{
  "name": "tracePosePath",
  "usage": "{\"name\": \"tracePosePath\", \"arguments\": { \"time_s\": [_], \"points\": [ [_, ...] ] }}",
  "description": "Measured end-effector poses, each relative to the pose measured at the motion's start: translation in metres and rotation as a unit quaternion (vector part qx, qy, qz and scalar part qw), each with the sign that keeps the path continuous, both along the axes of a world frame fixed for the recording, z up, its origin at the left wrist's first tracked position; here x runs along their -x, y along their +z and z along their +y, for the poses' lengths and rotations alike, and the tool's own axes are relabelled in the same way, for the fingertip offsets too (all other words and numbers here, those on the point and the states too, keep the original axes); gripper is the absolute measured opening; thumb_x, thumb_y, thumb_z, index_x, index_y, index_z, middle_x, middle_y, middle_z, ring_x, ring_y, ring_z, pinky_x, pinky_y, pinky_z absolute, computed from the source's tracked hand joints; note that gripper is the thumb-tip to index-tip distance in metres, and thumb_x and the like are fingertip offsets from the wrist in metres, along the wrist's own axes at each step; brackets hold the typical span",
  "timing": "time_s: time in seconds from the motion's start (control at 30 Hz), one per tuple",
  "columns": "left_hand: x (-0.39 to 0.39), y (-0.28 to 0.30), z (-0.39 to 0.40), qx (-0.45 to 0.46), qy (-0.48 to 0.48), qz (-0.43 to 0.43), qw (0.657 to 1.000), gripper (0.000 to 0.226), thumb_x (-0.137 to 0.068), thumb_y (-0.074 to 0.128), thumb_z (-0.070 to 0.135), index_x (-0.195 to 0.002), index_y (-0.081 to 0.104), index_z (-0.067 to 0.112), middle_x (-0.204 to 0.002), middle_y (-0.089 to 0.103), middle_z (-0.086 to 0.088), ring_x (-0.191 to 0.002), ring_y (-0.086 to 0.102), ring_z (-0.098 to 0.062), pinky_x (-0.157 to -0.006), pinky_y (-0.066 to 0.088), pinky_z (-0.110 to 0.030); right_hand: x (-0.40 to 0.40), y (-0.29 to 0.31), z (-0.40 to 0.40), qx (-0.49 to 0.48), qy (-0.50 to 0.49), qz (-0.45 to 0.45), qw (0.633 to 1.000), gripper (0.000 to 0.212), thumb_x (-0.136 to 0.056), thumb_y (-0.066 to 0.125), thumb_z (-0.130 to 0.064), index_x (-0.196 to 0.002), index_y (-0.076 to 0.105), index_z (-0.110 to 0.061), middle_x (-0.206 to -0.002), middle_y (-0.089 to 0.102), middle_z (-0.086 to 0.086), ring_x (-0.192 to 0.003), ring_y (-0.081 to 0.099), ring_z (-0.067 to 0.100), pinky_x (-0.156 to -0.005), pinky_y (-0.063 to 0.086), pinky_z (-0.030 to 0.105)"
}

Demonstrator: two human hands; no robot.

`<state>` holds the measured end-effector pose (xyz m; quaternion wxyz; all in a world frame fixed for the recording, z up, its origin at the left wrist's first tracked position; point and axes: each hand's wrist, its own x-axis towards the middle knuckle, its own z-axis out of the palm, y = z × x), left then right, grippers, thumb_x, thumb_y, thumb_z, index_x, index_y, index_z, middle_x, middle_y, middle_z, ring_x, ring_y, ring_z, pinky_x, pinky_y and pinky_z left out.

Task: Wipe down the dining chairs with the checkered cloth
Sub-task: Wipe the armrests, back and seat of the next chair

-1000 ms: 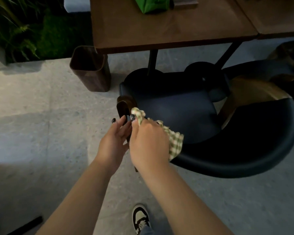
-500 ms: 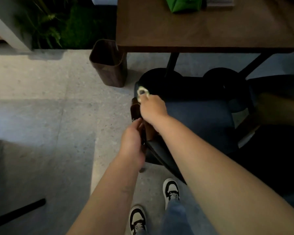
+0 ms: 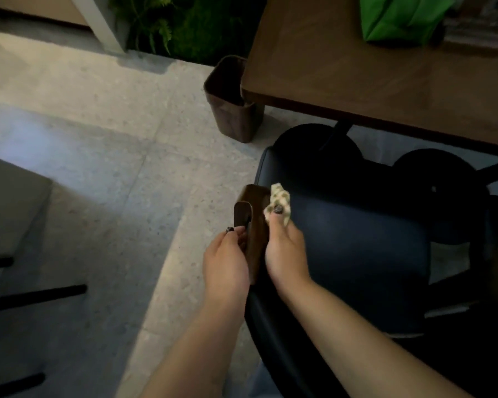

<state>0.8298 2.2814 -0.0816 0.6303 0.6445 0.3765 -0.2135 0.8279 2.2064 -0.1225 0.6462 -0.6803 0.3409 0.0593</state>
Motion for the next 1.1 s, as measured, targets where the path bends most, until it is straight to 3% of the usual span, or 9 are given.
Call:
{"name": "tracePosePath", "arguments": {
  "time_s": [0.13,0.23,0.33,0.43,0.6,0.67,0.77,0.97,1.1],
  "points": [
    [0.005,0.0,-0.002,-0.035,0.091,-0.033,0.995,0.026,-0.098,0.042,0.021,-0.106,0.067,0.023,-0.106,0.069,0.007,-0.107,0.063,-0.013,-0.099,0.049,-0.041,-0.011,0.016,-0.006,0.184,0.292,-0.175,0.922,0.047,-0.098,0.036,-0.03,-0.144,0.042,-0.024,-0.15,0.026,-0.017,-0.145,0.008,0.0,-0.117,0.004,0.016],
    [0.007,-0.001,-0.002,-0.036,0.139,-0.026,0.989,0.025,-0.099,0.04,0.025,-0.114,0.06,0.027,-0.108,0.059,0.017,-0.113,0.056,-0.01,-0.106,0.043,-0.043,-0.055,0.019,-0.018,0.264,0.458,-0.111,0.841,0.041,-0.1,0.038,-0.028,-0.136,0.052,-0.013,-0.148,0.042,0.001,-0.143,0.024,0.014,-0.117,0.017,0.033],
    [0.007,-0.005,-0.002,-0.036,0.164,-0.026,0.985,0.023,-0.099,0.04,0.024,-0.113,0.057,0.029,-0.104,0.055,0.021,-0.11,0.054,-0.01,-0.106,0.042,-0.044,-0.099,0.025,-0.009,0.312,0.571,-0.007,0.759,0.031,-0.097,0.039,-0.027,-0.08,0.059,-0.009,-0.092,0.059,0.011,-0.096,0.057,0.029,-0.069,0.042,0.032],
    [0.007,-0.005,-0.002,-0.039,0.21,-0.04,0.976,0.02,-0.099,0.04,0.023,-0.107,0.056,0.032,-0.102,0.053,0.022,-0.111,0.055,-0.01,-0.106,0.043,-0.044,-0.129,0.022,0.015,0.381,0.694,0.051,0.609,0.015,-0.092,0.05,-0.018,-0.082,0.058,-0.011,-0.071,0.047,0.004,-0.063,0.046,0.019,-0.047,0.029,0.026],
    [0.017,-0.002,0.003,0.003,0.386,-0.073,0.92,0.024,-0.103,0.034,0.023,-0.11,0.056,0.029,-0.101,0.054,0.021,-0.119,0.054,-0.006,-0.106,0.043,-0.038,-0.135,-0.013,0.054,0.393,0.85,0.145,0.319,0.015,-0.095,0.049,-0.012,-0.086,0.061,-0.01,-0.069,0.047,0.002,-0.057,0.038,0.014,-0.058,0.032,0.025],
    [0.02,-0.006,0.006,0.028,0.443,-0.055,0.894,0.025,-0.104,0.034,0.023,-0.118,0.054,0.022,-0.102,0.054,0.018,-0.119,0.054,-0.009,-0.106,0.043,-0.039,-0.139,-0.023,0.062,0.364,0.858,0.203,0.301,0.025,-0.095,0.045,-0.006,-0.074,0.06,-0.006,-0.07,0.05,0.004,-0.06,0.04,0.015,-0.065,0.035,0.027],
    [0.019,-0.012,0.008,0.068,0.465,-0.015,0.883,0.024,-0.103,0.037,0.022,-0.12,0.054,0.018,-0.111,0.056,0.007,-0.12,0.053,-0.012,-0.107,0.042,-0.04,-0.137,-0.021,0.067,0.325,0.837,0.217,0.384,0.016,-0.091,0.052,-0.003,-0.077,0.059,-0.006,-0.078,0.054,0.008,-0.067,0.047,0.018,-0.066,0.041,0.027],
    [0.012,-0.016,0.006,0.083,0.393,0.01,0.916,0.023,-0.103,0.038,0.029,-0.119,0.053,0.021,-0.096,0.05,0.016,-0.094,0.052,0.0,-0.105,0.039,-0.034,-0.105,0.003,0.064,0.392,0.849,0.169,0.312,0.032,-0.097,0.05,-0.024,-0.119,0.062,-0.004,-0.105,0.062,0.012,-0.072,0.051,0.017,-0.051,0.039,0.011],
    [0.012,-0.014,0.005,0.075,0.389,-0.002,0.918,0.017,-0.104,0.036,0.027,-0.104,0.053,0.026,-0.092,0.048,0.022,-0.084,0.049,0.008,-0.096,0.038,-0.027,-0.094,0.052,0.034,0.487,0.826,0.074,0.274,0.04,-0.099,0.034,-0.035,-0.118,0.062,-0.013,-0.122,0.06,0.01,-0.108,0.056,0.029,-0.078,0.04,0.029]
  ]
}}
